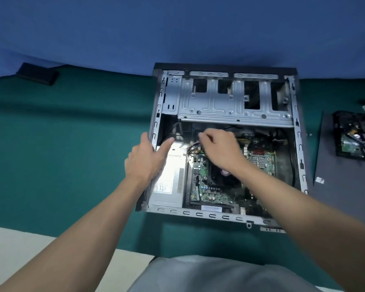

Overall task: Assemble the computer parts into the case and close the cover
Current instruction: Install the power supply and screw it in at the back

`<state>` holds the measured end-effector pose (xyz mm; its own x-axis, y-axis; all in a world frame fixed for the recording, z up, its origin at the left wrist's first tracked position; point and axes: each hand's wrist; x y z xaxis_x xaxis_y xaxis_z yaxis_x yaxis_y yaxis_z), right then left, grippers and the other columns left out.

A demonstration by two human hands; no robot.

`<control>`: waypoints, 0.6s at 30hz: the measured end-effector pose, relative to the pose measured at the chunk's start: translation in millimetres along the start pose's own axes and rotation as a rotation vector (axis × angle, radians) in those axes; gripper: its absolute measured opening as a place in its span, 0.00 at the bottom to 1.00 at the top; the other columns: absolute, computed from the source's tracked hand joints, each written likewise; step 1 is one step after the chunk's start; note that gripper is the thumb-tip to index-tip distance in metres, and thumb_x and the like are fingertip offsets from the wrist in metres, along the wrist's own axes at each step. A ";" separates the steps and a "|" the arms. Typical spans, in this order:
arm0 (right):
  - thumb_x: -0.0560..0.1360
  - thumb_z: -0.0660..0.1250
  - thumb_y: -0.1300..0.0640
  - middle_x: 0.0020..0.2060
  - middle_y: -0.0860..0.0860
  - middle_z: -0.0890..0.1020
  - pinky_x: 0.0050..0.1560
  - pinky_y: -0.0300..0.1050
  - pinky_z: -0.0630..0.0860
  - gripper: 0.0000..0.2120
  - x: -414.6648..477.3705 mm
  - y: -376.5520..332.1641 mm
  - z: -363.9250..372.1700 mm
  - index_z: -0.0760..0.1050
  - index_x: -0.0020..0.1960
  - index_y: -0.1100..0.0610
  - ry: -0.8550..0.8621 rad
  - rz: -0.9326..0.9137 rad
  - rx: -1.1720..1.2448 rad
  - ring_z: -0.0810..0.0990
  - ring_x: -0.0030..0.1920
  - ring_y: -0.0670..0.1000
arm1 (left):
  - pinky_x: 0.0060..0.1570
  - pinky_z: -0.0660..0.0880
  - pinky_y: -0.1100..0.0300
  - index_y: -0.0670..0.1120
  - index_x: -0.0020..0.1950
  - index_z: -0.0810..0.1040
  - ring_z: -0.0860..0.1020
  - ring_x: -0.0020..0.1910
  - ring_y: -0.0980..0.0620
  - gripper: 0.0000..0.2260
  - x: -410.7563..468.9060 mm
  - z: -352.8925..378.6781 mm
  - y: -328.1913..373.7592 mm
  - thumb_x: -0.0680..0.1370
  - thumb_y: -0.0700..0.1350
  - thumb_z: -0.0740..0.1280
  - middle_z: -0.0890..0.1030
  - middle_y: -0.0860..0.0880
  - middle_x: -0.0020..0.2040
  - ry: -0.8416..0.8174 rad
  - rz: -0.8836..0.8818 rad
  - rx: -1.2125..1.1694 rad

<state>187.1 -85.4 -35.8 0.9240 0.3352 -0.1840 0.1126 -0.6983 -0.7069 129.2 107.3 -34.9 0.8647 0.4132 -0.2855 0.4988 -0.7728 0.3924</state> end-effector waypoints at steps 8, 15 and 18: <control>0.78 0.60 0.61 0.50 0.59 0.78 0.51 0.52 0.74 0.10 -16.8 72.1 -47.4 0.73 0.58 0.62 -0.001 0.131 -0.523 0.74 0.53 0.60 | 0.63 0.67 0.44 0.42 0.76 0.55 0.66 0.70 0.40 0.35 -12.4 1.6 9.9 0.79 0.66 0.45 0.62 0.40 0.76 0.143 0.154 0.248; 0.74 0.60 0.63 0.53 0.59 0.79 0.43 0.48 0.69 0.11 -4.6 75.1 -47.9 0.73 0.56 0.59 -0.169 0.179 -0.666 0.78 0.52 0.61 | 0.74 0.39 0.57 0.50 0.78 0.40 0.41 0.78 0.55 0.29 -4.0 22.9 49.4 0.81 0.63 0.37 0.41 0.52 0.78 0.091 0.514 0.335; 0.73 0.60 0.65 0.50 0.59 0.80 0.40 0.47 0.67 0.12 -0.2 76.2 -49.3 0.74 0.54 0.59 -0.172 0.168 -0.716 0.79 0.48 0.61 | 0.74 0.38 0.56 0.52 0.78 0.37 0.37 0.77 0.56 0.30 2.6 30.7 52.2 0.80 0.65 0.35 0.40 0.53 0.78 0.064 0.501 0.354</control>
<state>213.5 -169.9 -55.9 0.8864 0.2409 -0.3952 0.2393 -0.9694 -0.0542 155.7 53.3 -42.0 0.9962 -0.0221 -0.0838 -0.0094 -0.9889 0.1481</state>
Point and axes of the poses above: each hand's wrist, its own x-axis towards the middle knuckle, its own z-axis out of the palm, y = z × x
